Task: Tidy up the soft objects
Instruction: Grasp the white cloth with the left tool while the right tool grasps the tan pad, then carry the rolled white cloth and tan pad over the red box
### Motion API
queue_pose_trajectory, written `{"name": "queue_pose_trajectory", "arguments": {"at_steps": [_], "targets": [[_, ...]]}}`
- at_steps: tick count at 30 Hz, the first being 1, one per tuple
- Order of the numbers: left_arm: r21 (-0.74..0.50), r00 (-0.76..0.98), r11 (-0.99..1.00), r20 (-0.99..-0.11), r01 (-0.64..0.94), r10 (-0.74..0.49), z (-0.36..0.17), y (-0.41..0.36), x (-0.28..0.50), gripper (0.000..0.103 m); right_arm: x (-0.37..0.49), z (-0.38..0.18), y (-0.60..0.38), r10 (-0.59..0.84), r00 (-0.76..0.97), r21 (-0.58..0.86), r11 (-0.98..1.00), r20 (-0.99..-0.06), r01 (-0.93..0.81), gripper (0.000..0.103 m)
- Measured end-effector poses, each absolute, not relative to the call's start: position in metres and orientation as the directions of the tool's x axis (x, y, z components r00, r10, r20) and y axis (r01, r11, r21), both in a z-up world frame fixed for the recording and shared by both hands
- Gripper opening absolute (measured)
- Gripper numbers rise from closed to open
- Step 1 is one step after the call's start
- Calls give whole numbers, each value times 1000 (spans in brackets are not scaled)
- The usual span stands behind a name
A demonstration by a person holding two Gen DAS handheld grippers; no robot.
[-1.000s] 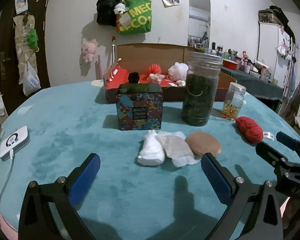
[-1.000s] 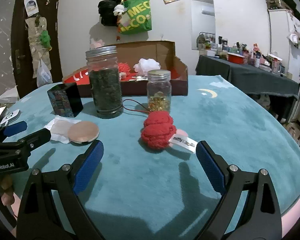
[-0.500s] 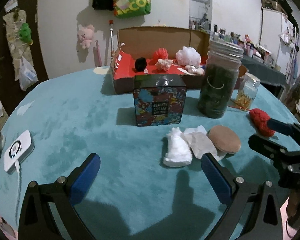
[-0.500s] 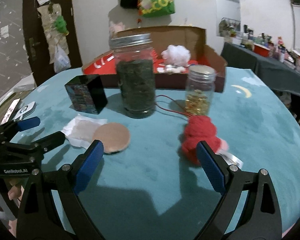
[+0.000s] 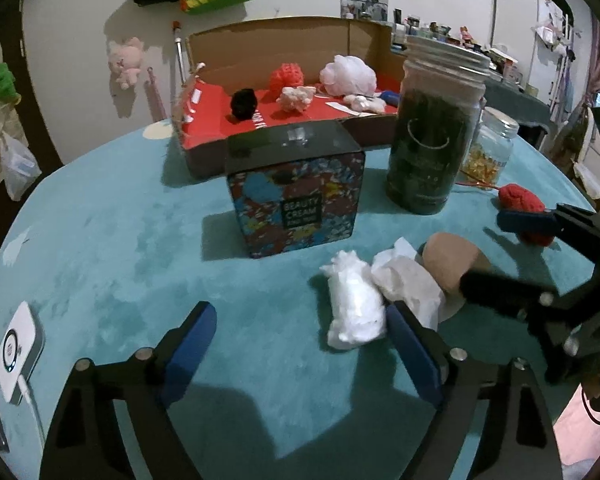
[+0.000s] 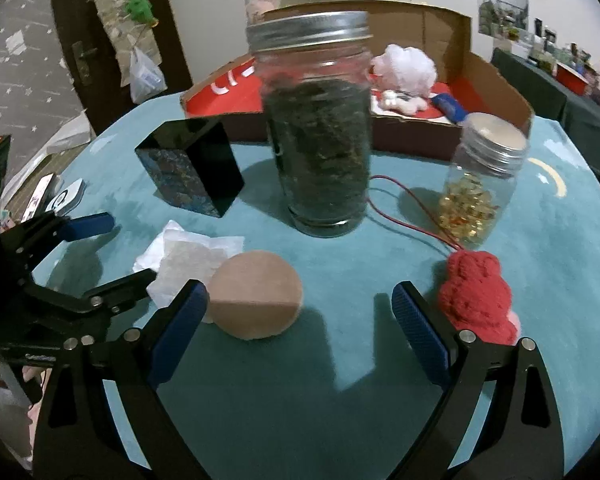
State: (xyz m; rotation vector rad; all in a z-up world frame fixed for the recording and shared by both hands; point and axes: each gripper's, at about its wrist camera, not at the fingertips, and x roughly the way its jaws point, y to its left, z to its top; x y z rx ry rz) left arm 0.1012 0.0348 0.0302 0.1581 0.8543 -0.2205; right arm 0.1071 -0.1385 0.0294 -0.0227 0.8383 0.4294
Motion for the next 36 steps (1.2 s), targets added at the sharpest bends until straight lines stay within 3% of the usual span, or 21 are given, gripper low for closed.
{"name": "queue_pose_trajectory", "arguments": {"at_steps": [3, 4, 5, 6, 7, 8, 10, 12, 20, 36], "targets": [[32, 625, 958, -764, 286, -161, 28, 30, 107, 66, 107, 28, -132, 373, 576, 142, 903, -728, -405, 91], [11, 609, 951, -770, 310, -189, 26, 28, 109, 53, 108, 27, -130, 379, 569, 143, 898, -730, -415, 81], [5, 609, 949, -768, 317, -199, 25, 26, 108, 48, 109, 26, -129, 388, 559, 149, 893, -733, -425, 75], [8, 617, 948, -761, 317, -200, 26, 26, 107, 42, 110, 24, -128, 402, 542, 163, 886, -738, -435, 61], [6, 618, 946, -759, 323, -206, 27, 25, 107, 24, 111, 22, -128, 421, 527, 182, 877, -739, -446, 48], [-9, 612, 945, -760, 327, -219, 28, 25, 106, 17, 111, 23, -129, 427, 528, 186, 874, -734, -448, 47], [-29, 607, 948, -762, 317, -226, 31, 27, 106, 16, 108, 25, -133, 466, 524, 221, 858, -713, -463, 24], [-34, 611, 950, -759, 309, -226, 35, 29, 104, 15, 104, 28, -136, 466, 538, 218, 861, -702, -460, 22], [-47, 645, 944, -719, 327, -259, 59, 25, 92, 15, 88, 48, -147, 440, 607, 166, 875, -662, -454, 21], [-139, 568, 889, -724, 436, -391, 58, -20, 98, 15, 86, 58, -168, 405, 637, 140, 894, -655, -425, 21]]}}
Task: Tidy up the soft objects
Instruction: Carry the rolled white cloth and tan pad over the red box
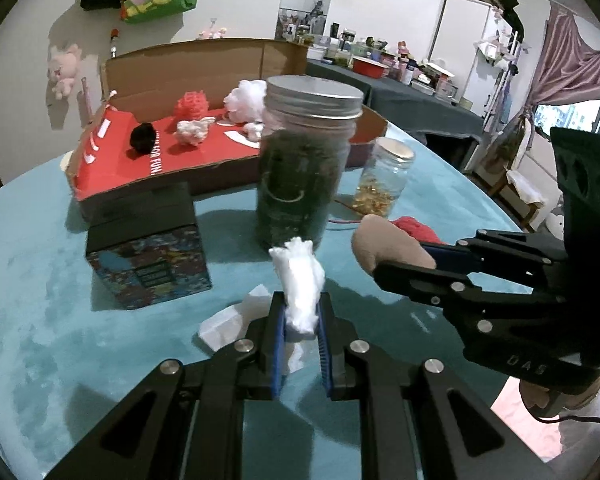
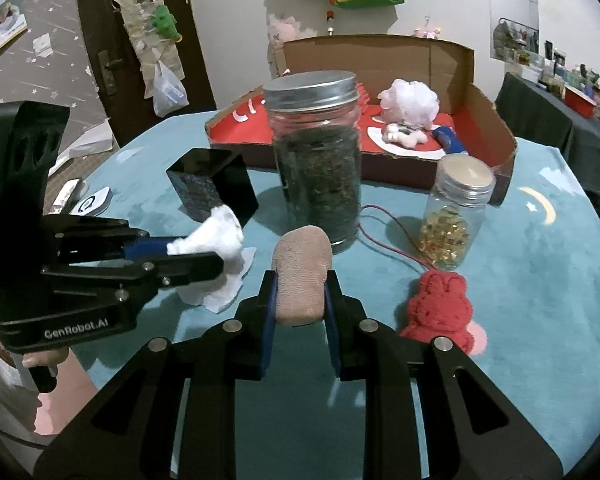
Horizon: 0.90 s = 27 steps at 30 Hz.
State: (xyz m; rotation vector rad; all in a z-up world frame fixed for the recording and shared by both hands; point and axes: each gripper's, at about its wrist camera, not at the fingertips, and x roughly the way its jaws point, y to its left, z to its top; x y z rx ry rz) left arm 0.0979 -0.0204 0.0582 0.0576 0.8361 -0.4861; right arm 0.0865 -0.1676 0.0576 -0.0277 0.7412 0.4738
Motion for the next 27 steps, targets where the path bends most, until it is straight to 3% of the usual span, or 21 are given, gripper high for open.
{"name": "queue_pose_trajectory", "arguments": {"at_steps": [11, 27], "targets": [[-152, 563, 891, -726, 429, -395, 56, -19, 100, 15, 86, 58, -175, 401, 646, 144, 899, -650, -413, 21], [-141, 617, 942, -725, 304, -307, 65, 46, 85, 15, 78, 65, -207, 339, 677, 135, 932, -653, -337, 21]]}}
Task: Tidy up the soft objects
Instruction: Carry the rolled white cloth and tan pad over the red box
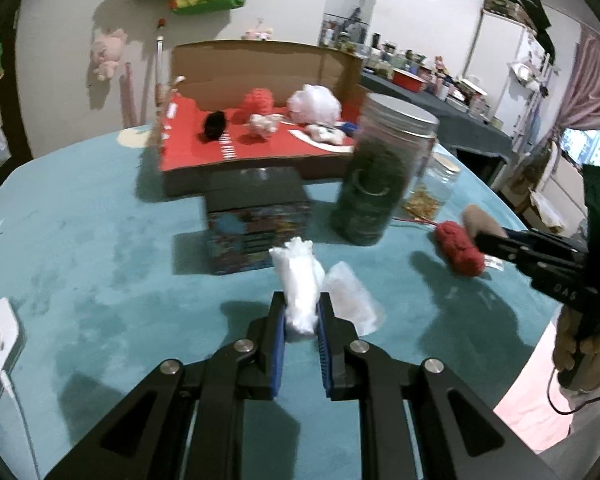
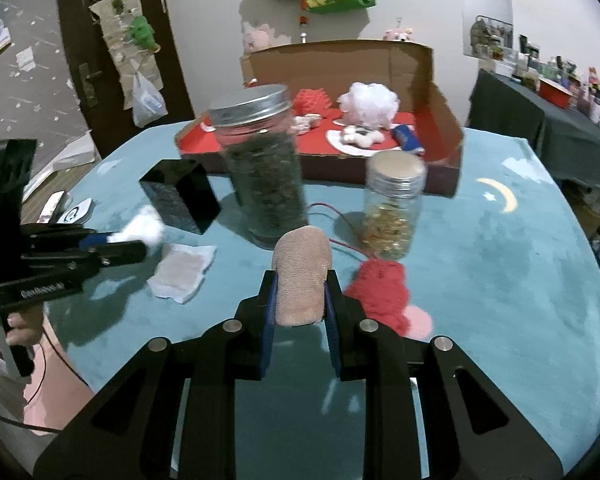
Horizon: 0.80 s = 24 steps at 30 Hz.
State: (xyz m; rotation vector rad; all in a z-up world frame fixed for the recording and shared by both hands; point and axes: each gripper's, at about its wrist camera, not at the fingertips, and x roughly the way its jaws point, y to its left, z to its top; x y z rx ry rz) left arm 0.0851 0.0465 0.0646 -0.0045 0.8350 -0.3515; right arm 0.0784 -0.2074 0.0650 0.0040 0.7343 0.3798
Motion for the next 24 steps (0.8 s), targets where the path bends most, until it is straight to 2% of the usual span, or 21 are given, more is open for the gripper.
{"name": "queue_pose_trajectory", "arguments": {"at_steps": [10, 24], "targets": [[-121, 624, 970, -747, 212, -229, 59, 91, 96, 15, 84, 68, -244, 268, 701, 114, 959, -661, -260, 21], [-23, 632, 962, -750, 272, -197, 58, 106, 140, 15, 120, 65, -271, 213, 705, 46, 968, -676, -249, 21]]}}
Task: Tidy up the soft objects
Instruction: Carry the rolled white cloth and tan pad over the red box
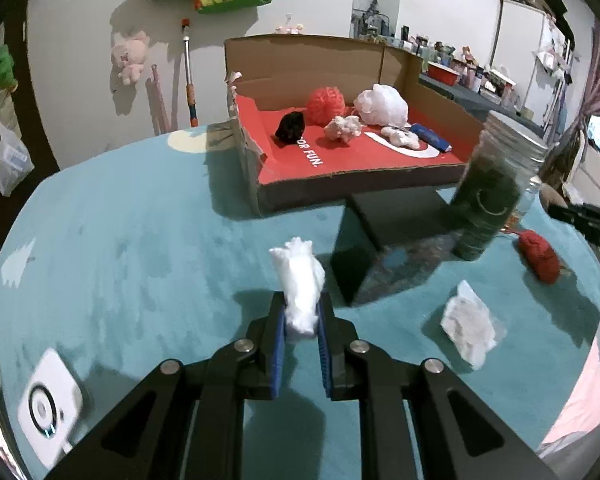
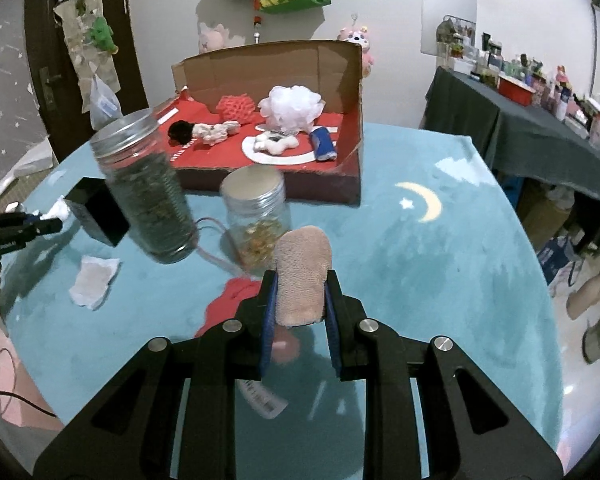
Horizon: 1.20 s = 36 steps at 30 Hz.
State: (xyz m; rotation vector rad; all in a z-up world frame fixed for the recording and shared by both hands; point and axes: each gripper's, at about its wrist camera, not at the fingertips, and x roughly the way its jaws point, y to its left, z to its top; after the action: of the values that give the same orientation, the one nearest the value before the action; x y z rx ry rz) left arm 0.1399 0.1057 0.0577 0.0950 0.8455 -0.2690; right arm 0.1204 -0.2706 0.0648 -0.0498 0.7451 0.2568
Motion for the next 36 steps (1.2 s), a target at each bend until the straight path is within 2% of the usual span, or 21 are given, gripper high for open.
{"name": "queue_pose_trajectory", "arguments": {"at_steps": [18, 25, 30, 36], "targets": [[136, 652, 879, -724, 457, -227, 100, 76, 189, 15, 184, 84, -259, 223, 706, -108, 914, -672, -391, 21], [83, 590, 887, -774, 455, -230, 104, 55, 233, 15, 219, 94, -240, 249, 678, -120, 886, -692, -448, 21], [25, 514, 911, -832, 411, -209, 92, 45, 267, 15, 255, 89, -225, 237, 614, -95, 884, -753, -458, 21], [21, 460, 920, -871, 391, -175, 77, 35, 290, 15, 290, 81, -218, 237, 528, -35, 890, -816, -454, 21]]}}
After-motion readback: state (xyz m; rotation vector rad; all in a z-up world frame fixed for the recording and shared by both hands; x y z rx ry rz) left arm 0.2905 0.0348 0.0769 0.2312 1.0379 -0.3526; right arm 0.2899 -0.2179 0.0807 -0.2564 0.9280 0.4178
